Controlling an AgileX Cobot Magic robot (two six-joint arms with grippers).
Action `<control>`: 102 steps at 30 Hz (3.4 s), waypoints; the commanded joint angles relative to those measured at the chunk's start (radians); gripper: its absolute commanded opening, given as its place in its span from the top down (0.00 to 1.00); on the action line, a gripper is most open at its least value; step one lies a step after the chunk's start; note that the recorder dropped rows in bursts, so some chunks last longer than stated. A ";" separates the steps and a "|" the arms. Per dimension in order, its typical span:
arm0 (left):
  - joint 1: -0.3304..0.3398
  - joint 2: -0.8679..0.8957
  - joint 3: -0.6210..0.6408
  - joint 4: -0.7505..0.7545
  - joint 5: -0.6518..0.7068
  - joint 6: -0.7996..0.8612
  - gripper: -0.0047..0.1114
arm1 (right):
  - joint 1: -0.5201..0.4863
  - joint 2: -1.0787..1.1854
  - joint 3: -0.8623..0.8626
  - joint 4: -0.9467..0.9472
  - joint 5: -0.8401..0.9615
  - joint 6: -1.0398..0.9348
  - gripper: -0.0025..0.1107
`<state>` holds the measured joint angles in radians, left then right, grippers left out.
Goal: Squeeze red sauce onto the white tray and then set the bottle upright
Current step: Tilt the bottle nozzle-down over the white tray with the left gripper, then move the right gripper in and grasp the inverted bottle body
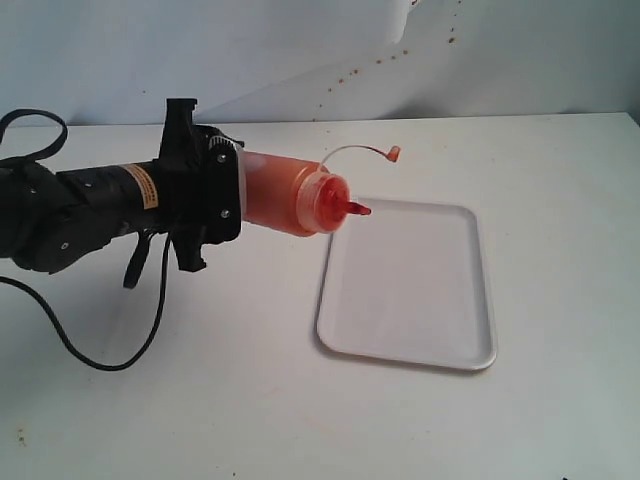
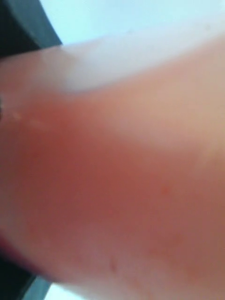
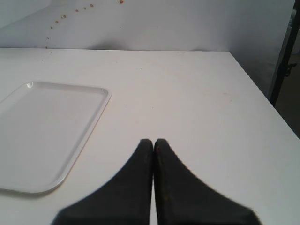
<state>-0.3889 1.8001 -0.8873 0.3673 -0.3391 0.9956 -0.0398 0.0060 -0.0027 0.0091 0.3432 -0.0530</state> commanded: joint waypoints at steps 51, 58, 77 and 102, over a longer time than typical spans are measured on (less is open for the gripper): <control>-0.011 -0.006 -0.093 -0.086 -0.486 0.505 0.96 | -0.005 -0.006 0.003 0.093 -0.396 0.159 0.98; -0.011 0.082 -0.149 -0.069 -0.495 0.619 0.96 | -0.005 -0.006 0.003 0.177 -0.396 0.184 0.98; -0.074 0.186 -0.258 -0.062 -0.570 0.788 0.96 | 0.096 0.116 0.003 0.153 -0.468 0.189 0.98; -0.115 0.284 -0.345 -0.096 -0.630 1.099 0.96 | 0.367 0.957 -0.245 -0.194 -0.830 0.356 0.98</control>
<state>-0.5005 2.0958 -1.2200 0.2980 -0.9140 2.1045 0.3253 0.8821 -0.1946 -0.1735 -0.4927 0.2977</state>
